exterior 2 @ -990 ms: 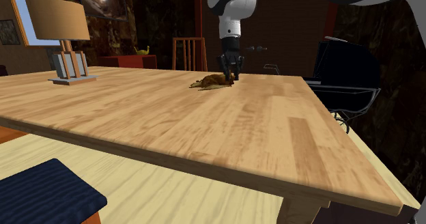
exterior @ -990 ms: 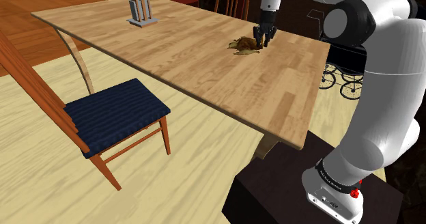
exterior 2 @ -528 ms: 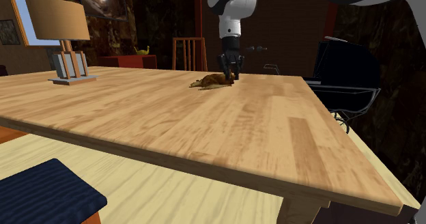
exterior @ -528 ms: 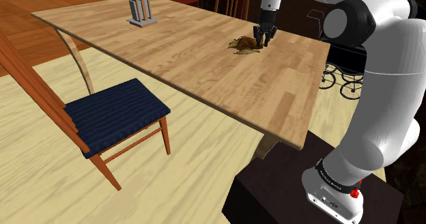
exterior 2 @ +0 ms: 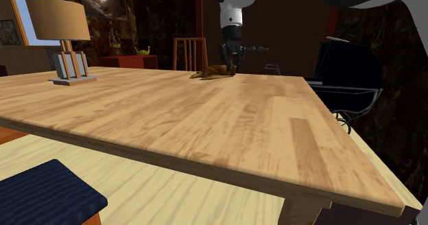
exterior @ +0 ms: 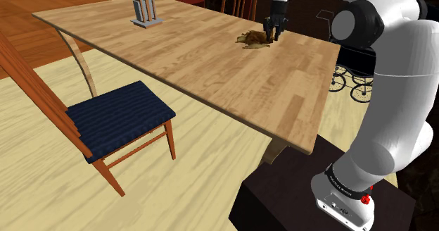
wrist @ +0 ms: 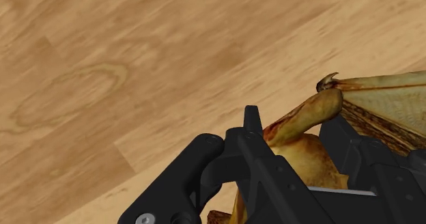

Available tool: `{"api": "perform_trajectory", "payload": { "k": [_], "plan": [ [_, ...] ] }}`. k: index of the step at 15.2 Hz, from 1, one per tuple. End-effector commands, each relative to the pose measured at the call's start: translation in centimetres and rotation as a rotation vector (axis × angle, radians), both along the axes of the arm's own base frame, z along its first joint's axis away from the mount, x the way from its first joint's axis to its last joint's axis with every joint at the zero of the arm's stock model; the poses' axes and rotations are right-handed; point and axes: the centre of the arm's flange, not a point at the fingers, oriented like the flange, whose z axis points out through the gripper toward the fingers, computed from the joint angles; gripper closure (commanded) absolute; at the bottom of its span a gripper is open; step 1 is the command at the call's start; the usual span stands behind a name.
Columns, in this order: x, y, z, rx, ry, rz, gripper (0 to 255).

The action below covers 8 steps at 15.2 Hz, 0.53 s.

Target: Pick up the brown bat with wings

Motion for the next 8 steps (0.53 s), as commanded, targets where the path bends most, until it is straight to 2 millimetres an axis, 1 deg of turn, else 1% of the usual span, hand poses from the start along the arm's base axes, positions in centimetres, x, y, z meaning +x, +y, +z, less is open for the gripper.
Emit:
{"api": "perform_trajectory", "payload": {
  "k": [1, 6, 8],
  "plan": [
    [0.0, 0.0, 1.1, 0.000, -0.001, 0.000, 255],
    [0.0, 0.0, 3.7, 0.000, -0.001, 0.000, 255],
    [0.0, 0.0, 3.8, 0.000, -0.001, 0.000, 255]
  ]
}}
